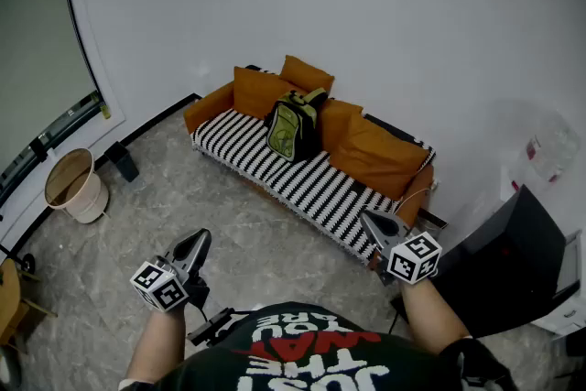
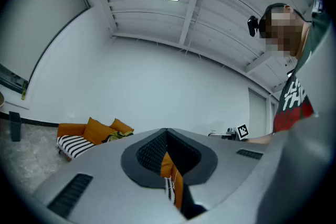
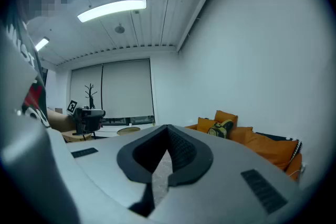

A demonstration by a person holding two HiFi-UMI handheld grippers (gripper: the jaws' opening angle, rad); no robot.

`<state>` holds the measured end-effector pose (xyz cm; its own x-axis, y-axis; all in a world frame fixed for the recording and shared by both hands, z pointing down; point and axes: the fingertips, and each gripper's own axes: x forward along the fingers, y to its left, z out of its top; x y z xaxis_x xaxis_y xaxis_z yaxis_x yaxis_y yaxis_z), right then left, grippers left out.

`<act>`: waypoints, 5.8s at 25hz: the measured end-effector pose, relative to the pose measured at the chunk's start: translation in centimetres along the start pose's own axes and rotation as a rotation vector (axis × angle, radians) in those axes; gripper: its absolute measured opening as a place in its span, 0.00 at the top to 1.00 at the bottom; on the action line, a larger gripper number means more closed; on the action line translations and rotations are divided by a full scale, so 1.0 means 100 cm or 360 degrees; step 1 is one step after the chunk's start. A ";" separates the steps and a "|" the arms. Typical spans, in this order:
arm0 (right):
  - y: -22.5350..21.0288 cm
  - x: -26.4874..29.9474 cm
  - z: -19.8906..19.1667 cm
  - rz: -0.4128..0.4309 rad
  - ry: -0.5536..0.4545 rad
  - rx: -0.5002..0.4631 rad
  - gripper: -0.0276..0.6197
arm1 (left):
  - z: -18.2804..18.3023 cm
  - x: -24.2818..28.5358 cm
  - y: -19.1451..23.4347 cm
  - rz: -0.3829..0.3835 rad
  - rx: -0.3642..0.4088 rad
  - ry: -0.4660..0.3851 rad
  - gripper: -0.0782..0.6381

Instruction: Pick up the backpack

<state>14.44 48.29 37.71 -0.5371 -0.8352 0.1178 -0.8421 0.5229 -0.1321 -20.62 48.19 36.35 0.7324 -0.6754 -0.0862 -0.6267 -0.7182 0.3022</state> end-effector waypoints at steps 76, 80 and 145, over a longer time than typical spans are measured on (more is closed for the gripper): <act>-0.176 0.404 0.048 -0.0153 0.0206 -0.0028 0.91 | 0.050 0.293 0.376 -0.0226 -0.0170 0.0131 0.87; -0.213 0.433 0.044 -0.0123 0.0237 -0.0030 0.91 | 0.047 0.326 0.395 -0.0190 -0.0167 0.0155 0.88; -0.509 0.742 -0.255 0.0047 0.2044 -0.0099 0.77 | -0.143 0.536 0.478 -0.0145 -0.0485 0.0483 0.88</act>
<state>16.16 -35.97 78.31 -0.1880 -0.0790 0.9790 -0.8113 0.5743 -0.1094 -7.51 -19.88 59.79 0.8547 -0.4989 0.1437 -0.4821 -0.6598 0.5764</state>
